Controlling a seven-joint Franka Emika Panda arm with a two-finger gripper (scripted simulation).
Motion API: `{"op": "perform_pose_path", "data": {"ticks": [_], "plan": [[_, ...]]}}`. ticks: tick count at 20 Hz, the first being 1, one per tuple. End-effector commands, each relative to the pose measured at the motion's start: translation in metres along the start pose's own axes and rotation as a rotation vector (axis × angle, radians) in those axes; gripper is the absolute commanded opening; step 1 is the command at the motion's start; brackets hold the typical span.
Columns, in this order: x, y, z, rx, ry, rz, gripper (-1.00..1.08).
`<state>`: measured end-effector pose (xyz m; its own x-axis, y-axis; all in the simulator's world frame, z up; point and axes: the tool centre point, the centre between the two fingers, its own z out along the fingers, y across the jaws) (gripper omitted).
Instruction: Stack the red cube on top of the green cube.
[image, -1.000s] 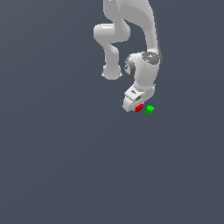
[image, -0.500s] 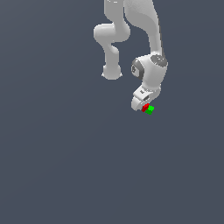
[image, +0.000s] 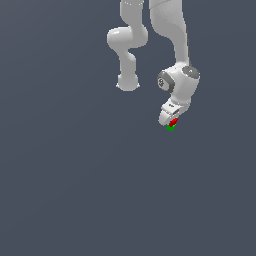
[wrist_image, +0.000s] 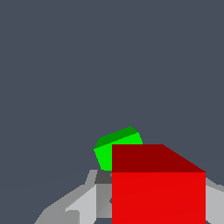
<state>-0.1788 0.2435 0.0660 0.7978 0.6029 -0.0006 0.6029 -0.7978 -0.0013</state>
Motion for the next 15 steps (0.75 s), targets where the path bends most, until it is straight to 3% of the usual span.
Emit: {"op": "perform_pose_path", "data": {"ticks": [1, 5, 6, 15], "plan": [[0.0018, -0.0064, 0.0030, -0.001, 0.001, 0.002, -1.00], [0.0031, -0.0093, 0.0045, -0.001, 0.001, 0.002, -1.00], [0.0031, -0.0093, 0.0045, -0.001, 0.001, 0.002, 1.00], [0.0031, -0.0093, 0.0045, -0.001, 0.001, 0.002, 1.00]]}}
